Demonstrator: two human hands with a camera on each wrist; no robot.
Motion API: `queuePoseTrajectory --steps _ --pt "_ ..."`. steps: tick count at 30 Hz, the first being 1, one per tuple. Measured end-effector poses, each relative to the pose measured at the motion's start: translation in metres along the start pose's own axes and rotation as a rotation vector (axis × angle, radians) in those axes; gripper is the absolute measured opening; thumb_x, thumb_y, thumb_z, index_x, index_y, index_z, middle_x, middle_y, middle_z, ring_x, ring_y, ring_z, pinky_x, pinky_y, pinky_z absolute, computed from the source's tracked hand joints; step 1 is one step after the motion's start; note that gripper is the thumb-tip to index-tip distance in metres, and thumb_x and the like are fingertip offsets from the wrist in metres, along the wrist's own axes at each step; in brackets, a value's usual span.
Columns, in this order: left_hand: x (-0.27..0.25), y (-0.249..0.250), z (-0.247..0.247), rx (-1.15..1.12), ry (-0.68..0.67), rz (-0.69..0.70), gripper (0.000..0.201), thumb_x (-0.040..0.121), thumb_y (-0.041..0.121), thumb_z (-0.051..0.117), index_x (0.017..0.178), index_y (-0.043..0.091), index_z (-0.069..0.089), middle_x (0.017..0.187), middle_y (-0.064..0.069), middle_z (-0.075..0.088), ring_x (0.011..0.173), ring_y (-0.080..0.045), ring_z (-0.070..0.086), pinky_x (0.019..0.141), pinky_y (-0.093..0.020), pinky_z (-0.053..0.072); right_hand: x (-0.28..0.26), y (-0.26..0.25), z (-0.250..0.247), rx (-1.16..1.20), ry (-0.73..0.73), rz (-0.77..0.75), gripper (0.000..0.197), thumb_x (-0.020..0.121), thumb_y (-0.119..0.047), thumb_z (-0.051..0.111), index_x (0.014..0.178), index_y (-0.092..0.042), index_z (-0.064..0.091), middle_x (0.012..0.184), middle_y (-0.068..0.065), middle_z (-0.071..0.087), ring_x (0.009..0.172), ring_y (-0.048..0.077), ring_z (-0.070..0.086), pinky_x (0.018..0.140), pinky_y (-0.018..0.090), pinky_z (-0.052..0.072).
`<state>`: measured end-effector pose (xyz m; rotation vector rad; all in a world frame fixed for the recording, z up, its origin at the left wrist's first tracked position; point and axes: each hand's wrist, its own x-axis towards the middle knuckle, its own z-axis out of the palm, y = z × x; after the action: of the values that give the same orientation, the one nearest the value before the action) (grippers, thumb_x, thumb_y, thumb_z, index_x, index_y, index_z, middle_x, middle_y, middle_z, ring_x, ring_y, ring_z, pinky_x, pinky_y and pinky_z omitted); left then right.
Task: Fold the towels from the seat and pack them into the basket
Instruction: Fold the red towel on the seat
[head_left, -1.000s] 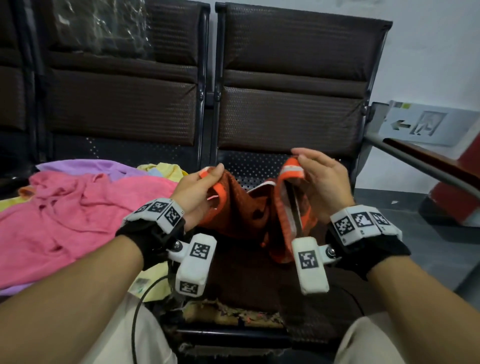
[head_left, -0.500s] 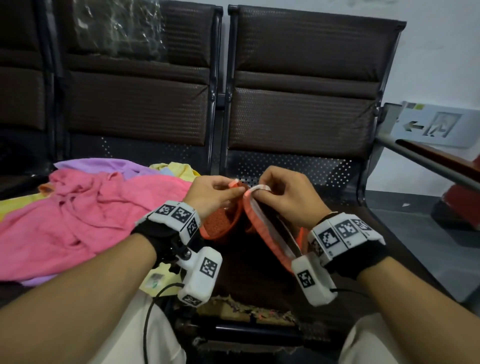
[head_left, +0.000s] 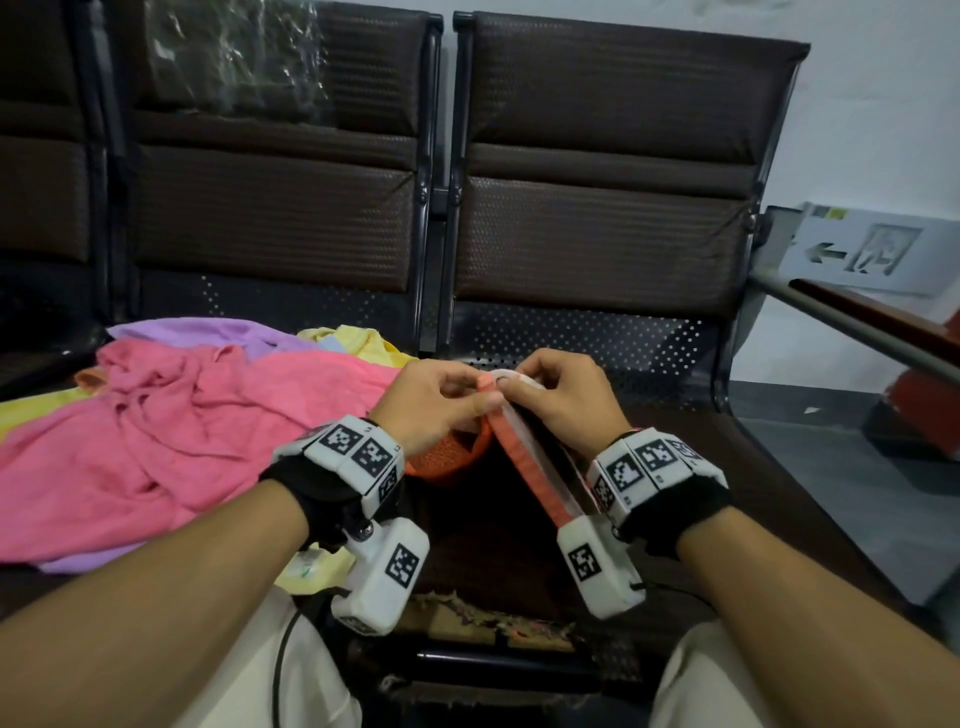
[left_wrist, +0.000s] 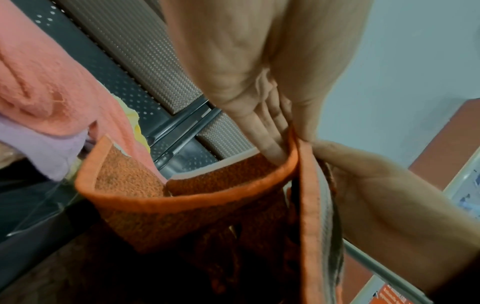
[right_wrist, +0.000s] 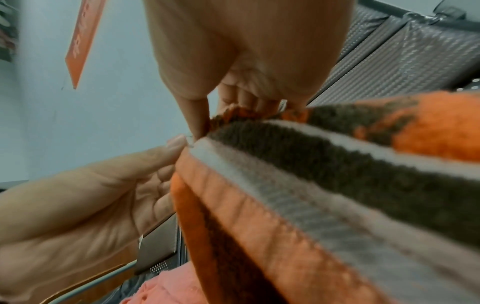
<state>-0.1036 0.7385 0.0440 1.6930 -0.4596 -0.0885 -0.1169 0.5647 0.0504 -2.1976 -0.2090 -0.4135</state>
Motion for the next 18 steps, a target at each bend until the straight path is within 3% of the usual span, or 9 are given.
queuePoseTrajectory --steps 3,7,12,15,18 --pt "0.003 0.000 0.000 0.048 0.037 0.050 0.009 0.088 0.011 0.062 0.091 0.017 0.069 0.079 0.003 0.069 0.071 -0.007 0.063 0.062 -0.020 0.051 0.001 0.000 -0.004 0.029 -0.023 -0.017 0.021 0.079 -0.039 0.072 0.069 -0.022 0.064 0.068 -0.005 0.065 0.066 0.007 0.060 0.065 0.026 0.047" --pt "0.009 0.002 -0.006 -0.042 0.134 -0.044 0.016 0.091 0.015 0.056 0.078 0.023 0.064 0.077 0.001 0.063 0.079 -0.020 0.058 0.070 -0.034 0.047 -0.001 0.004 -0.020 -0.164 -0.013 -0.131 0.033 0.078 -0.048 0.069 0.063 -0.024 0.052 0.058 -0.008 0.057 0.057 0.003 0.054 0.057 0.021 0.042" --pt "0.012 0.005 -0.027 -0.121 0.400 -0.131 0.012 0.075 0.024 0.052 0.079 0.020 0.063 0.085 -0.004 0.062 0.092 -0.026 0.058 0.093 -0.049 0.044 -0.009 0.013 -0.042 -0.277 -0.057 -0.221 0.037 0.077 -0.050 0.069 0.063 -0.021 0.052 0.058 -0.007 0.056 0.059 0.005 0.054 0.054 0.017 0.037" --pt "0.012 0.008 -0.036 -0.007 0.534 -0.111 0.022 0.083 0.017 0.043 0.089 0.011 0.064 0.086 0.002 0.060 0.101 -0.029 0.059 0.098 -0.048 0.044 -0.016 0.019 -0.048 -0.376 -0.215 -0.223 0.042 0.077 -0.057 0.065 0.062 -0.020 0.049 0.057 -0.005 0.053 0.056 0.006 0.051 0.055 0.024 0.037" --pt "0.011 0.006 -0.044 0.030 0.580 -0.098 0.022 0.087 0.014 0.039 0.074 0.015 0.056 0.080 0.000 0.056 0.090 -0.028 0.056 0.089 -0.040 0.046 -0.022 0.026 -0.054 -0.536 -0.409 -0.189 0.057 0.072 -0.077 0.043 0.057 -0.022 0.045 0.054 -0.006 0.050 0.051 0.005 0.047 0.054 0.024 0.033"
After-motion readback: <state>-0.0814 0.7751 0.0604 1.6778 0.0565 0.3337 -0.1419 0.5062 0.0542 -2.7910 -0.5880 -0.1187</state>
